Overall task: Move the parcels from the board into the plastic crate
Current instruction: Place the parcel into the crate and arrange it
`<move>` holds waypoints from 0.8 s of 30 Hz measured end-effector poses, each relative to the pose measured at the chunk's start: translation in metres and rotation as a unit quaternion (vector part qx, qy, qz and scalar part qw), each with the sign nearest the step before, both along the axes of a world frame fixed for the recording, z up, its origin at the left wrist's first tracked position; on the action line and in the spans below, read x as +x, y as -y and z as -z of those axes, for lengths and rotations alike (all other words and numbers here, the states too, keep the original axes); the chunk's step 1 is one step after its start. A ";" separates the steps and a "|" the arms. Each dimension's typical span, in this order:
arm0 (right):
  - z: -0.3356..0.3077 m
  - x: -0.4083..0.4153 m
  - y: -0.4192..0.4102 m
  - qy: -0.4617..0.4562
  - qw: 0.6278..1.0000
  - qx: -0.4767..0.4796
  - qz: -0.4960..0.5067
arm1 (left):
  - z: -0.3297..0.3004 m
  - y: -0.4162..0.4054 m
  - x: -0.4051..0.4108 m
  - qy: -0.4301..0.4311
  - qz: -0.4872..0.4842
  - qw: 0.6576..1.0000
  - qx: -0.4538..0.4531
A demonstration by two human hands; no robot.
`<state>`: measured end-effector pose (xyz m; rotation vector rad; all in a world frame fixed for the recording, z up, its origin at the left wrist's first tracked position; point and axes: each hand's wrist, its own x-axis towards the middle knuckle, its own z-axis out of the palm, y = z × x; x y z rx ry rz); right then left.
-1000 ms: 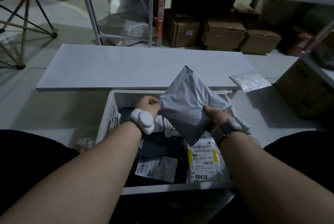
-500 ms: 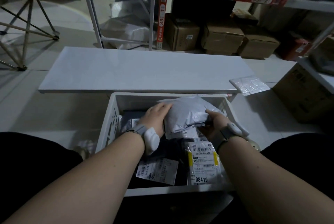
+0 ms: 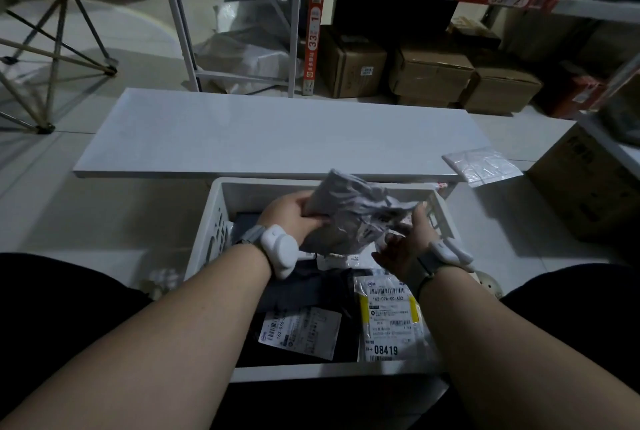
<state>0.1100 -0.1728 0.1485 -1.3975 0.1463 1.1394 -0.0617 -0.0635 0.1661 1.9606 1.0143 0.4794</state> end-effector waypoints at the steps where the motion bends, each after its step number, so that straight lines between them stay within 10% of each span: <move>1: -0.001 0.003 0.001 0.020 1.000 -0.012 -0.004 | -0.001 -0.003 0.000 -0.019 -0.012 1.000 -0.003; 10: 0.003 0.004 0.007 0.140 0.976 -0.049 -0.162 | 0.010 -0.018 -0.005 -0.066 -0.083 0.991 -0.078; 24: 0.016 -0.006 0.000 0.050 0.983 0.035 -0.173 | 0.018 -0.024 -0.008 -0.029 -0.105 0.986 -0.127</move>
